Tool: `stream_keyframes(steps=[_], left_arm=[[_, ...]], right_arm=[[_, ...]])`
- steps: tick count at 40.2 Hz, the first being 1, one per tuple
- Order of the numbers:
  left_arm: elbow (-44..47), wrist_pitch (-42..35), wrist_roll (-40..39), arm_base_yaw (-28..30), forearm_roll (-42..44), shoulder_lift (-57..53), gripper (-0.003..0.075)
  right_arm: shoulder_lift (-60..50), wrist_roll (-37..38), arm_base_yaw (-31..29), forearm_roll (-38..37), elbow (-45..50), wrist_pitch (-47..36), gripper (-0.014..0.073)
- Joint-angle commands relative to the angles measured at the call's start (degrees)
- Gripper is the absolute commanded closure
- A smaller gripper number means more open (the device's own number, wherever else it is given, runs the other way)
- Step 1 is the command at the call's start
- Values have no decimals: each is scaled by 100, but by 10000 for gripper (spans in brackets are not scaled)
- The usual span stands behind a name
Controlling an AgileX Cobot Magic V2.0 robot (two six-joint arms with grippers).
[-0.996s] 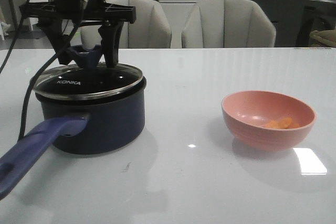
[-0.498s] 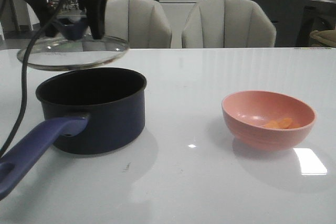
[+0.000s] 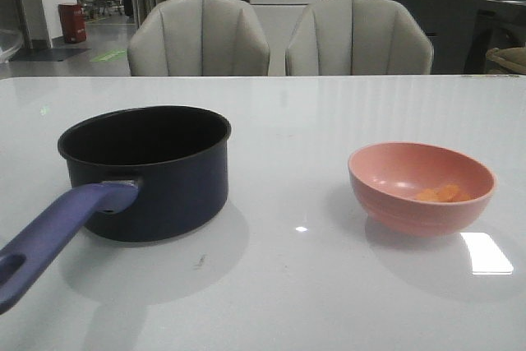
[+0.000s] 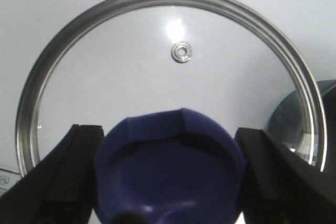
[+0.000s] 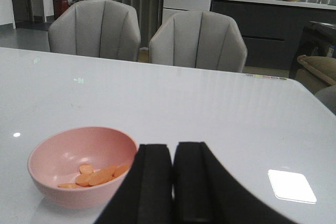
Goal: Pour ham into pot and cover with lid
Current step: 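Lift the glass lid off the pot and set it beside the pot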
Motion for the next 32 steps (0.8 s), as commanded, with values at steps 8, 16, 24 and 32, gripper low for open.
stream_keyframes(steps=[8,16,24,32], left_arm=[[1267,-1477,572,449,-705,-241,463],[1555,-1842,572,587,-705,122,460],[1555,-1894,598,577,-705,576,459],[1555,-2067,689,577,-720,808,444]], right_arm=[[-120,-26,-42,13,-23,-486,434],[-120,-26,-42,13,-23,-486,434],[-120,-26,-42,13,-23,-486,434],[-120,-26,-42,13,-23,-486,434]])
